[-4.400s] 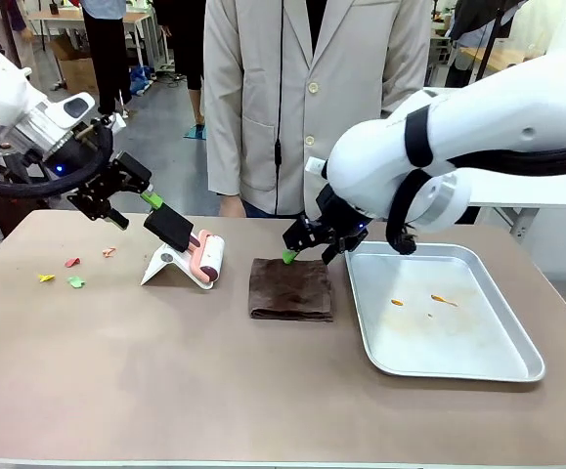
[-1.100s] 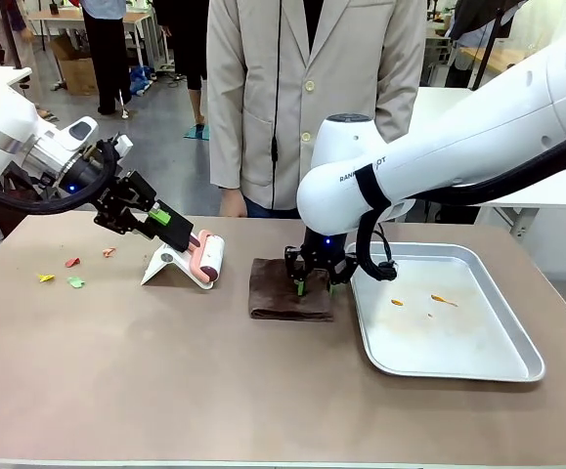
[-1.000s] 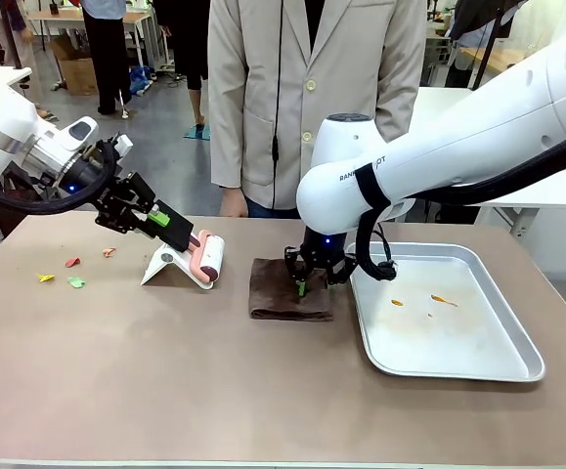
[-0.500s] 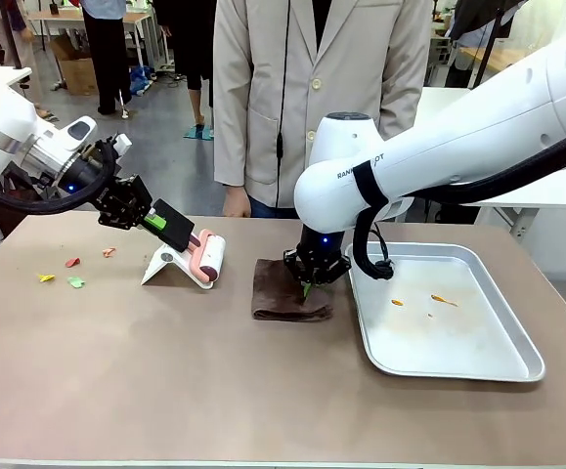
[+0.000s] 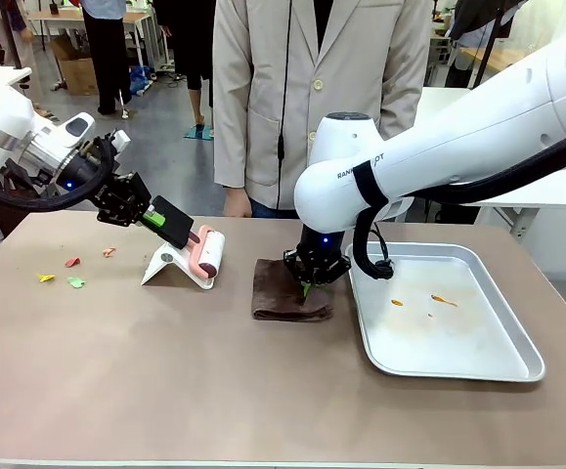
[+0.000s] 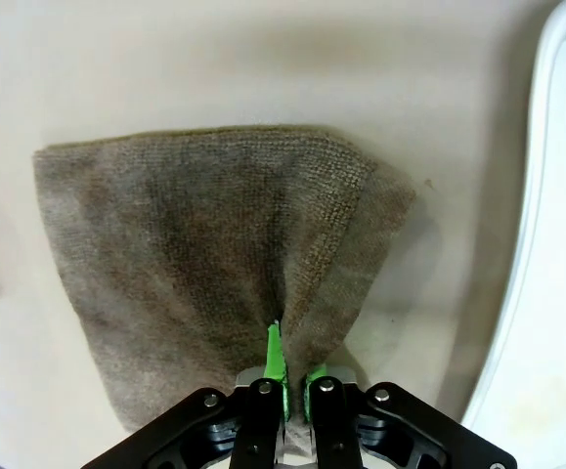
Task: Clean the surface of the table.
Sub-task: Hold the Lint Roller with your left hand and the towel with your right hand, then if a person points to the right, clean the right side of the table with your right hand, and if they point to the left, clean the left side with your left hand.
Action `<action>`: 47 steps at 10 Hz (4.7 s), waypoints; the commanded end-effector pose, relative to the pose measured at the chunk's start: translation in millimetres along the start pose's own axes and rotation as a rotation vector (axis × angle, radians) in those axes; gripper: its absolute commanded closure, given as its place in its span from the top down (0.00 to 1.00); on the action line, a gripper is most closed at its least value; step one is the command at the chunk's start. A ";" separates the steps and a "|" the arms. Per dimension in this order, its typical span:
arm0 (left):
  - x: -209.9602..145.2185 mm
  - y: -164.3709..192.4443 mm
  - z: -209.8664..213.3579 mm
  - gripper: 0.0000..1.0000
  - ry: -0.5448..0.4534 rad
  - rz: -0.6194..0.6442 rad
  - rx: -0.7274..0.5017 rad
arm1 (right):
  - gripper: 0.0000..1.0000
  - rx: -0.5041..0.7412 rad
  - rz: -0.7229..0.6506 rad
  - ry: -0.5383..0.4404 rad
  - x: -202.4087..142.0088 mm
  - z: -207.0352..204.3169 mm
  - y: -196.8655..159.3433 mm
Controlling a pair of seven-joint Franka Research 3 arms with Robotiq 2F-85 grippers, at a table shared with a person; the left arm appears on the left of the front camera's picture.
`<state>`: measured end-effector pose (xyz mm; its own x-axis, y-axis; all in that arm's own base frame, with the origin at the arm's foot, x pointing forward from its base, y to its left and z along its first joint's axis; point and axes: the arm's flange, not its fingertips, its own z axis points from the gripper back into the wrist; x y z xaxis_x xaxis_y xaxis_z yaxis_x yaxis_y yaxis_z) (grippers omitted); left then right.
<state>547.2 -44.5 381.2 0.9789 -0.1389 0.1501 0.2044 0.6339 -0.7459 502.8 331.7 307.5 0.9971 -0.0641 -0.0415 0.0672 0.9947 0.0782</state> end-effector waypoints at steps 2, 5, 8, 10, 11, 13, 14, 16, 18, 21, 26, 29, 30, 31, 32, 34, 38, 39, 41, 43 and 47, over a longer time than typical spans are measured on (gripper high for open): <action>-8.4 -13.1 17.7 0.00 -0.039 -0.034 -0.040 | 0.00 0.082 0.011 -0.022 2.8 8.7 -10.0; -18.1 -30.3 43.6 0.00 -0.082 -0.063 -0.096 | 0.00 0.263 0.008 -0.091 -1.5 46.6 -32.3; -35.2 -45.2 81.0 0.00 -0.098 -0.041 -0.215 | 0.00 0.634 0.026 -0.126 -10.1 74.2 -68.4; -50.9 -49.6 112.6 0.00 -0.098 0.000 -0.269 | 0.00 0.934 0.115 -0.126 -30.9 92.2 -93.1; -63.6 -49.0 137.6 0.00 -0.088 0.003 -0.302 | 0.00 1.101 0.224 -0.128 -50.4 104.1 -108.4; -90.6 -33.3 189.3 0.00 -0.131 0.039 -0.288 | 0.00 1.325 0.363 -0.157 -88.0 122.3 -143.6; -106.9 -22.7 215.8 0.00 -0.160 0.072 -0.296 | 0.00 1.376 0.395 -0.163 -105.4 127.1 -162.5; -143.6 1.4 266.0 0.00 -0.180 0.129 -0.357 | 0.00 1.426 0.420 -0.197 -134.6 129.3 -212.2; -176.0 26.3 293.4 0.00 -0.136 0.164 -0.329 | 0.00 1.453 0.425 -0.310 -164.5 131.9 -267.8; -196.4 63.1 313.1 0.00 -0.036 0.157 -0.351 | 0.00 1.482 0.397 -0.313 -185.4 126.4 -338.2; -204.2 54.4 310.6 0.00 -0.048 0.108 -0.323 | 0.00 1.463 0.329 -0.317 -154.8 134.8 -363.5; -204.2 54.4 310.6 0.00 -0.048 0.108 -0.323 | 0.00 1.463 0.329 -0.317 -154.8 134.8 -363.5; -204.2 54.4 310.6 0.00 -0.048 0.108 -0.323 | 0.00 1.463 0.329 -0.317 -154.8 134.8 -363.5; -204.2 54.4 310.6 0.00 -0.048 0.108 -0.323 | 0.00 1.463 0.329 -0.317 -154.8 134.8 -363.5; -204.2 54.4 310.6 0.00 -0.048 0.108 -0.323 | 0.00 1.463 0.329 -0.317 -154.8 134.8 -363.5; -204.2 54.4 310.6 0.00 -0.048 0.108 -0.323 | 0.00 1.463 0.329 -0.317 -154.8 134.8 -363.5; -204.2 54.4 310.6 0.00 -0.048 0.108 -0.323 | 0.00 1.463 0.329 -0.317 -154.8 134.8 -363.5; -204.2 54.4 310.6 0.00 -0.048 0.108 -0.323 | 0.00 1.463 0.329 -0.317 -154.8 134.8 -363.5; -204.2 54.4 310.6 0.00 -0.048 0.108 -0.323 | 0.00 1.463 0.329 -0.317 -154.8 134.8 -363.5; -204.2 54.4 310.6 0.00 -0.048 0.108 -0.323 | 0.00 1.463 0.329 -0.317 -154.8 134.8 -363.5; -204.2 54.4 310.6 0.00 -0.048 0.108 -0.323 | 0.00 1.463 0.329 -0.317 -154.8 134.8 -363.5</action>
<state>361.8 255.1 504.2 0.9948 -0.0627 0.0805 0.0985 0.3823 -0.9188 329.7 -33.0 415.8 0.9288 -0.0714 0.3635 -0.3612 0.0430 0.9315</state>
